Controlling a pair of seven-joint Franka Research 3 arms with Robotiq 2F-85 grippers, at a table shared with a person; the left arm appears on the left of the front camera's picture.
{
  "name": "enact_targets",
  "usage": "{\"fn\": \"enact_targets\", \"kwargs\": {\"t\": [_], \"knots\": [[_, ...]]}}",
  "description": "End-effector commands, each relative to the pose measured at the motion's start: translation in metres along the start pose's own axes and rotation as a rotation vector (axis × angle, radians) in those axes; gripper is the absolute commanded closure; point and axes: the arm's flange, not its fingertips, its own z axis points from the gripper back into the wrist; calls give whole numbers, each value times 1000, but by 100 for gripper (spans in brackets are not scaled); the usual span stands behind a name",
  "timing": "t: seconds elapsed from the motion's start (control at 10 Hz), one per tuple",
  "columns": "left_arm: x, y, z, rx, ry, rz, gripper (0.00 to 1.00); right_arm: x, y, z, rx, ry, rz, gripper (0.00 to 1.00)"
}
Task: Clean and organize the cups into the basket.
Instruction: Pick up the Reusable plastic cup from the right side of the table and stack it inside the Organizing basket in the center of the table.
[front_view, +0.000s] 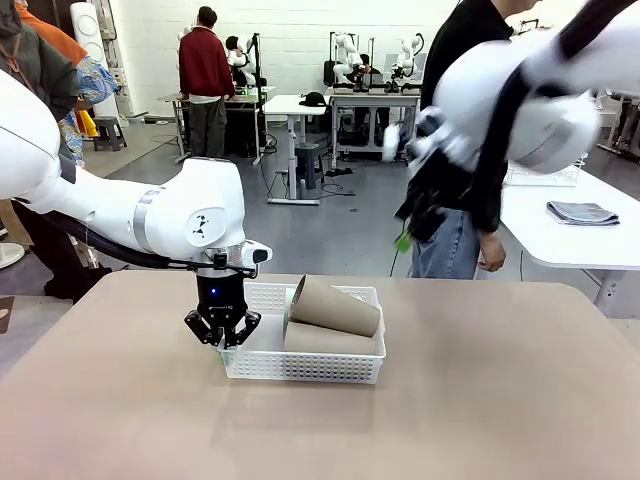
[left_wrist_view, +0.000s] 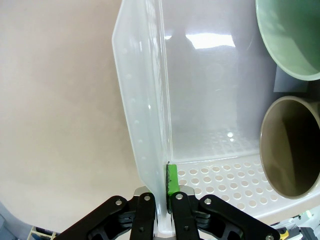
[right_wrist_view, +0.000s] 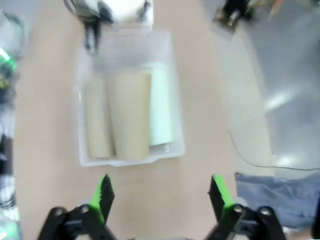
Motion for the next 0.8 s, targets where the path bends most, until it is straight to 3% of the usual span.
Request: {"fn": "enact_targets", "kwargs": {"t": [0.0, 0.2, 0.3, 0.7], "knots": [[-2, 1, -3, 5, 4, -2, 100, -84, 47, 53, 32, -257, -17, 0], [-2, 1, -3, 5, 4, -2, 100, -130, 59, 78, 54, -308, -72, 0], [-2, 1, -3, 5, 4, -2, 100, -161, 62, 80, 59, -285, -132, 0], [-2, 1, -3, 5, 4, -2, 100, -266, 64, 66, 136, -281, -285, 0]]}}
